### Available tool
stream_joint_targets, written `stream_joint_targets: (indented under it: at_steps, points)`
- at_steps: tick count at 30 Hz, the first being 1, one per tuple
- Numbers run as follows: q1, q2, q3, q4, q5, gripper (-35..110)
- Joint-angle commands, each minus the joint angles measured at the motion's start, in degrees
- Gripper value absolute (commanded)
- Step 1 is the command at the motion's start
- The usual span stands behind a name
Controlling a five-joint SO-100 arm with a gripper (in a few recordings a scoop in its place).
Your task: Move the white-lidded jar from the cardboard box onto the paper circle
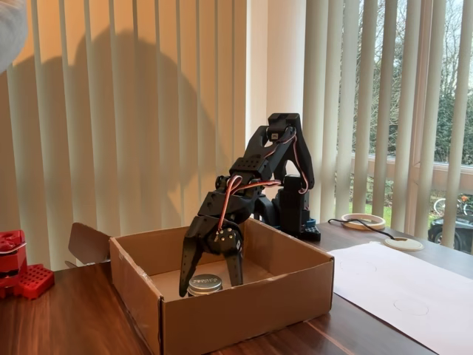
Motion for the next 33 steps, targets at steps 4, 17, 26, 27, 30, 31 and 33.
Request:
stream_joint_targets:
  at_steps: [4, 17, 26, 27, 30, 31, 33]
  points:
    - [0.88, 4.57, -1.85, -1.05, -0.62, 39]
    - [1.05, 5.01, -2.20, -2.72, -0.09, 24]
    - [1.05, 5.54, -1.32, -2.72, -0.18, 14]
    - [1.05, 5.71, -1.23, -2.72, -0.18, 14]
    - [0.97, 6.24, -1.14, -2.72, -0.26, 13]
    - [0.97, 6.68, -1.05, -2.72, -0.18, 13]
    - [0.88, 8.09, -0.62, -2.81, -0.18, 13]
